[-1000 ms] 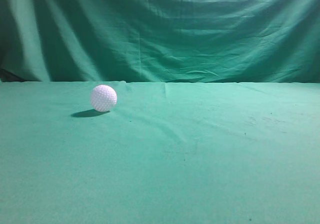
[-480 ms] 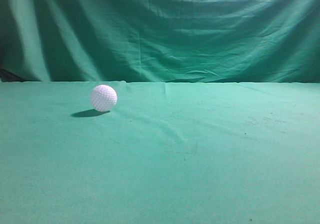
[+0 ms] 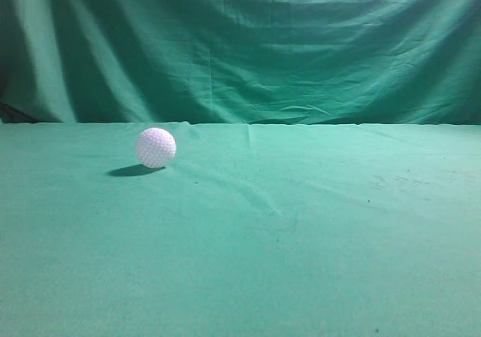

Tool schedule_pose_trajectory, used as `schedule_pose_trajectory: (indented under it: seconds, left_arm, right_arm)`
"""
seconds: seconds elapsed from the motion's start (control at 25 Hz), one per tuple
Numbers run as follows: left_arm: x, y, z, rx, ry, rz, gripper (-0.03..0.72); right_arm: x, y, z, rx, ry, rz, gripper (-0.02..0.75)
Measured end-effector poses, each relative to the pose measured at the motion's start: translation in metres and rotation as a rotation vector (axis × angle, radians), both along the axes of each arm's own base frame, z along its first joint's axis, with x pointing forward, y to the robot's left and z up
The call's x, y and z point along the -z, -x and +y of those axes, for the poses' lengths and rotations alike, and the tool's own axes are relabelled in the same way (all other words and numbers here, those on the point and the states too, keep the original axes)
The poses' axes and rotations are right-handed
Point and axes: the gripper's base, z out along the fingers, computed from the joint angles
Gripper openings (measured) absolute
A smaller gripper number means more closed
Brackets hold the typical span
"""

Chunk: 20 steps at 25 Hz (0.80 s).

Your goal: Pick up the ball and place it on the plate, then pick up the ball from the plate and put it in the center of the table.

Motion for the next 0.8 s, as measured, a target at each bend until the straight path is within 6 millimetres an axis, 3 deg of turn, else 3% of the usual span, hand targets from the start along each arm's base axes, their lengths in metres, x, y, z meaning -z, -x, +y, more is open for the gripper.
schedule_pose_trajectory:
  seconds: [0.8]
  left_arm:
    - [0.0,0.0,0.0,0.0,0.0,0.0,0.0]
  right_arm:
    - [0.007,0.0018,-0.0006,0.016,-0.035,0.082,0.08]
